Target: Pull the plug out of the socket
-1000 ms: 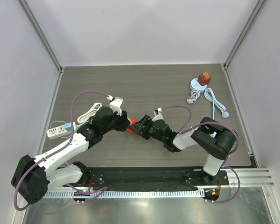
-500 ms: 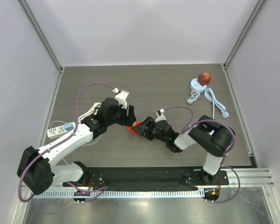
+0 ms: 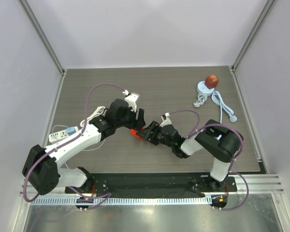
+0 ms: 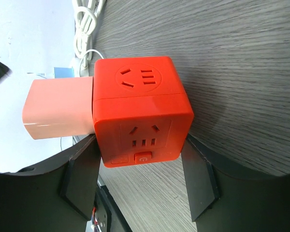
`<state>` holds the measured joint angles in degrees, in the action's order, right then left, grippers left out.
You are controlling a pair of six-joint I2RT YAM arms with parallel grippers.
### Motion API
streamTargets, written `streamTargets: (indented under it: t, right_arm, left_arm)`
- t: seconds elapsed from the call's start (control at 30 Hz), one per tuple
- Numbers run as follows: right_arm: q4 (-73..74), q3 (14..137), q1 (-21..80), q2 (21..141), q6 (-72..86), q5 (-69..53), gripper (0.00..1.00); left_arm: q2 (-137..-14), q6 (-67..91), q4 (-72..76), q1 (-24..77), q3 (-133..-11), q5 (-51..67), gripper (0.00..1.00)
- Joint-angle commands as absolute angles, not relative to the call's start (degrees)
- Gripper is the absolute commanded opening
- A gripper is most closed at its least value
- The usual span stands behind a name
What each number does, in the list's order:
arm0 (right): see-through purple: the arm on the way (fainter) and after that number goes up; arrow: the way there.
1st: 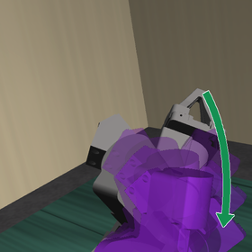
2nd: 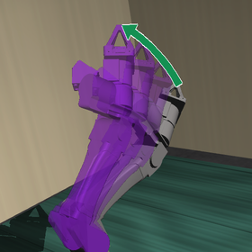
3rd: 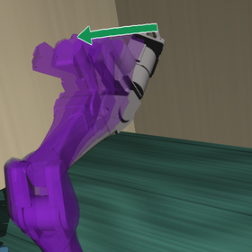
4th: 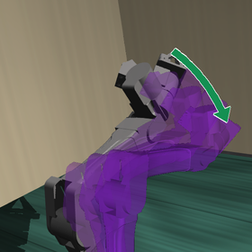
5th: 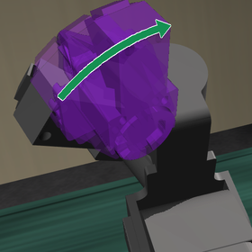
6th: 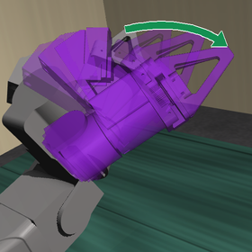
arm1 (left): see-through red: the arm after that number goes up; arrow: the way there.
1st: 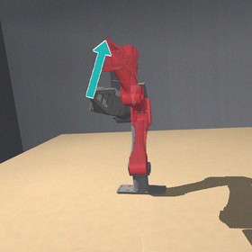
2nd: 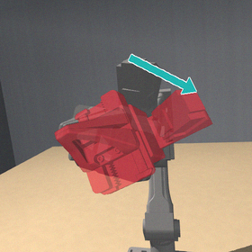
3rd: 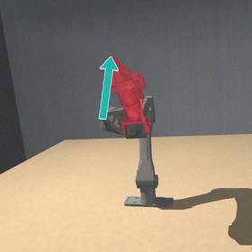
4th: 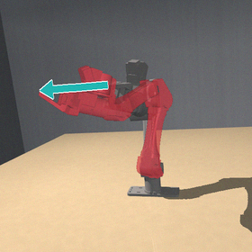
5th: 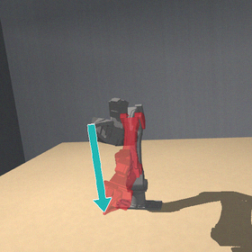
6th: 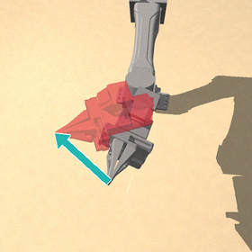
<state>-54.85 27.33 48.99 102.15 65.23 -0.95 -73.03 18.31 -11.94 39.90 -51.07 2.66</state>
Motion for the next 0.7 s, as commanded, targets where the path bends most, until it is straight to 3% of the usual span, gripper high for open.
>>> streamTargets:
  t: [0.0,0.1,0.23,0.33,0.6,0.67]
  right_arm:
    - [-51.5,26.37,48.61,102.04,62.58,-1.49,0.01]
    - [-52.29,26.1,48.17,102.13,62.93,-2.46,0.01]
    - [-56.14,24.53,47.03,103.09,64.94,-4.82,0.01]
    - [-58.88,23.73,46.06,103.8,65.83,-6.15,0.01]
    - [-60.47,23.2,45.79,104.59,66.62,-7.21,0.01]
    - [-60.47,23.2,45.7,104.5,66.71,-7.29,0.01]
  left_arm:
    - [-74.53,16.79,-15.46,40.43,-54.31,3.6,0.68]
    - [-75.06,15.56,-17.31,41.13,-55.1,3.52,0.62]
    - [-74.88,14.42,-18.36,41.83,-55.19,2.2,0.71]
    - [-75.58,14.06,-18.81,42.1,-55.46,1.58,0.72]
    - [-79.71,13.8,-20.65,42.1,-56.95,2.02,0.56]
    - [-79.98,13.97,-20.74,42.01,-57.04,2.37,0.56]
